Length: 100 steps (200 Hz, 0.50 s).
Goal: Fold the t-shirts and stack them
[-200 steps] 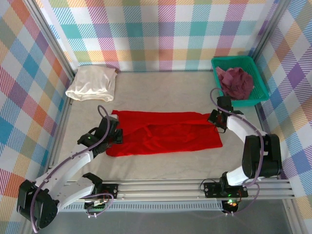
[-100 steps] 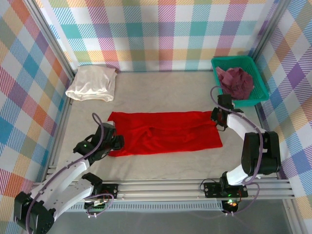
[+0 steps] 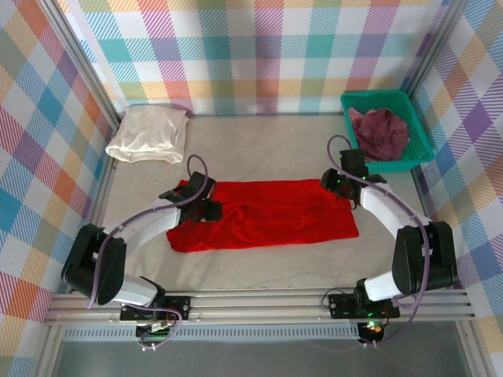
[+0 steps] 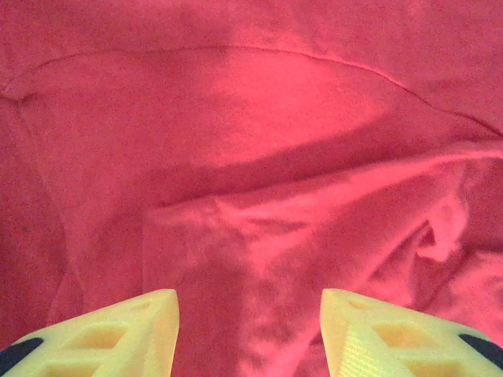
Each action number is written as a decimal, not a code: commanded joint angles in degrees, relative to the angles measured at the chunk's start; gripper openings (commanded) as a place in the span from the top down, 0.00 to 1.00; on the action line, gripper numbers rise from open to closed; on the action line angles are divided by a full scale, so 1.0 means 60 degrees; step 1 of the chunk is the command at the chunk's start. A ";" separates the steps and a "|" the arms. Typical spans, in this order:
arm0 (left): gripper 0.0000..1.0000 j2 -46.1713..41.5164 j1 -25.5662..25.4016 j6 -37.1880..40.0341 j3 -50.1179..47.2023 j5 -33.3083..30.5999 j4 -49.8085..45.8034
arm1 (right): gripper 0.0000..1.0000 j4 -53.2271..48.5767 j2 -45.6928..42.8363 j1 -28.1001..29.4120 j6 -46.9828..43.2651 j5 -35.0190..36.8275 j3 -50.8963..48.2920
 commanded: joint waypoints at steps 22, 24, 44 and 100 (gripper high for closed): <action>0.50 0.0644 0.0149 -0.0011 0.0459 -0.1035 0.0188 | 0.62 0.0125 0.0015 0.0029 -0.0471 -0.0037 -0.0042; 0.50 0.0663 0.0149 -0.0019 0.0472 -0.1076 0.0189 | 0.62 0.0113 0.0018 0.0032 -0.0474 -0.0030 -0.0040; 0.50 0.0857 0.0248 -0.0122 0.0481 -0.1253 0.0268 | 0.62 0.0109 0.0049 0.0033 -0.0530 -0.0057 -0.0047; 0.57 0.1665 0.0340 -0.0335 0.0329 -0.1307 0.0500 | 0.62 0.0128 0.0094 0.0022 -0.0537 -0.0048 -0.0065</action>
